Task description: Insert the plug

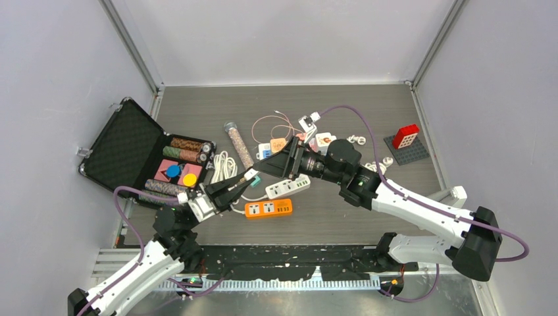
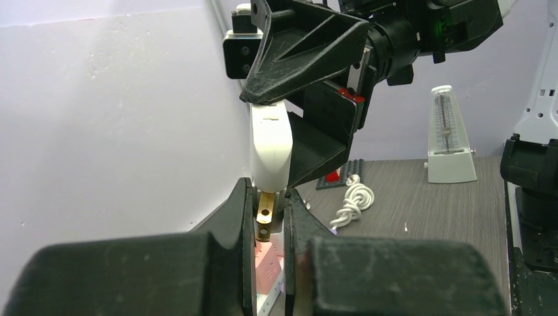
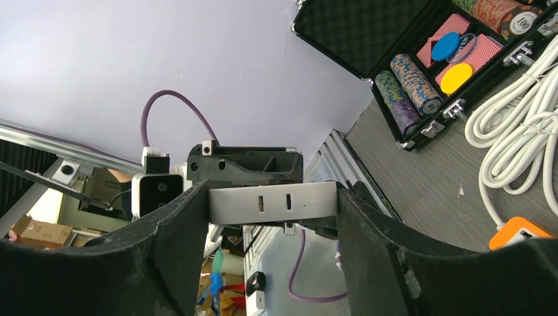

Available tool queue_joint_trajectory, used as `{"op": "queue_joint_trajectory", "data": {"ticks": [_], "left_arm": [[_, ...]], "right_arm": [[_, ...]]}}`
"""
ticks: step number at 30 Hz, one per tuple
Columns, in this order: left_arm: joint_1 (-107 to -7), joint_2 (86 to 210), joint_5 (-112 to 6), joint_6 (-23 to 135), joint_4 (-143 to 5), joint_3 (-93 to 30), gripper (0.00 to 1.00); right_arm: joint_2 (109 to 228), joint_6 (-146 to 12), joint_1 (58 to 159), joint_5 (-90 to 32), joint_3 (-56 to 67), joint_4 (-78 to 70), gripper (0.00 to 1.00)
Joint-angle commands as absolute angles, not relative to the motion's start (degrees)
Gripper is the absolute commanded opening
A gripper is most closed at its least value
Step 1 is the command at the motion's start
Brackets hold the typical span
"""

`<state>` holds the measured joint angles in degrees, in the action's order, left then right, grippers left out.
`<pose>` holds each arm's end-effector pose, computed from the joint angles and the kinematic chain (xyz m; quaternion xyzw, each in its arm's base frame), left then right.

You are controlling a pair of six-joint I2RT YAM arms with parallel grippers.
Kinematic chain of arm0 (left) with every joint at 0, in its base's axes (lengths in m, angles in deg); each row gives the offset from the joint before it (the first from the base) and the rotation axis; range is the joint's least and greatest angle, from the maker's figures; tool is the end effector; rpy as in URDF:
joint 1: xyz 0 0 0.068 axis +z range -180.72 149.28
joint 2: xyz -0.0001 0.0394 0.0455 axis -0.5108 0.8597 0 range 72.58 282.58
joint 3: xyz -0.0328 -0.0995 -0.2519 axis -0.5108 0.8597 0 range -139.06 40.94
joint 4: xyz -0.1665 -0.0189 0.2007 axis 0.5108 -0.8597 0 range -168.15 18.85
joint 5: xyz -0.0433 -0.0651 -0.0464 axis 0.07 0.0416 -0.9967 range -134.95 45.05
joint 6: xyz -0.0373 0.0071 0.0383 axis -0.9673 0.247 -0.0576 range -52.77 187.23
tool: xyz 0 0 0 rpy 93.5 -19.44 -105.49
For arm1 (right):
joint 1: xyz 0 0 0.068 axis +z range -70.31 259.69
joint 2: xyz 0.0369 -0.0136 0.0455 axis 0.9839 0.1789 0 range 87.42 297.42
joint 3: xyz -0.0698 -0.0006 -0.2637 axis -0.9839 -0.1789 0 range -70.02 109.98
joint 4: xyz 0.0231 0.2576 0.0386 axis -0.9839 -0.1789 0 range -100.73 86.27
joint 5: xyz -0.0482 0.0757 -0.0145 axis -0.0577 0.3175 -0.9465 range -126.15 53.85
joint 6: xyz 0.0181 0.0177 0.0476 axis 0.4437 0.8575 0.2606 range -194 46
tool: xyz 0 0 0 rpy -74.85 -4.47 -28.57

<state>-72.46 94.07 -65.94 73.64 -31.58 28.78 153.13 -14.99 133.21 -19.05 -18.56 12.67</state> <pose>0.0800 -0.0884 0.2837 0.3441 0.3828 -0.3452 0.7848 0.1531 0.2246 0.3561 -0.0741 0.6903 0.6496 0.3098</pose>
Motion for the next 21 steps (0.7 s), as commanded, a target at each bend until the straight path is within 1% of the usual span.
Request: {"op": "queue_joint_trajectory", "data": {"ticks": [1,2,4,7,8,11,17,21], "left_arm": [[-72.39,93.63,-62.92,71.29,-29.2,28.25,0.15],[-72.38,93.47,-61.97,70.56,-29.07,28.35,0.21],[-72.38,92.88,-60.1,69.04,-28.83,28.53,0.26],[-72.38,92.5,-57.56,66.1,-26.97,29.19,0.33],[-72.38,92.4,-57.11,65.79,-27.2,29.13,0.34],[-72.38,91.63,-56.32,65.44,-29.59,28.7,0.33],[-72.38,87.81,-54.65,64.41,-33.95,29.61,0.26],[-72.38,83.27,-50.9,63.0,-38.21,30.15,0.27]], "right_arm": [[153.25,-17.02,133.13,-18.63,-15.97,14.19,0.35],[153.14,-17.03,133.11,-19.18,-15.97,13.93,0.27],[152.75,-17.43,133.13,-20.53,-15.97,12.9,0.2],[151.93,-18.31,133.09,-23.11,-16.31,11.29,0.17],[151.75,-18.33,133.01,-24.19,-16.4,11.03,0.16],[151.27,-18.01,132.89,-26.18,-16.66,10.71,0.15],[149.54,-18.19,131.91,-30.25,-15.92,7.81,0.14],[148.91,-21.89,131.47,-34.19,-13.95,3.3,0.14]]}}
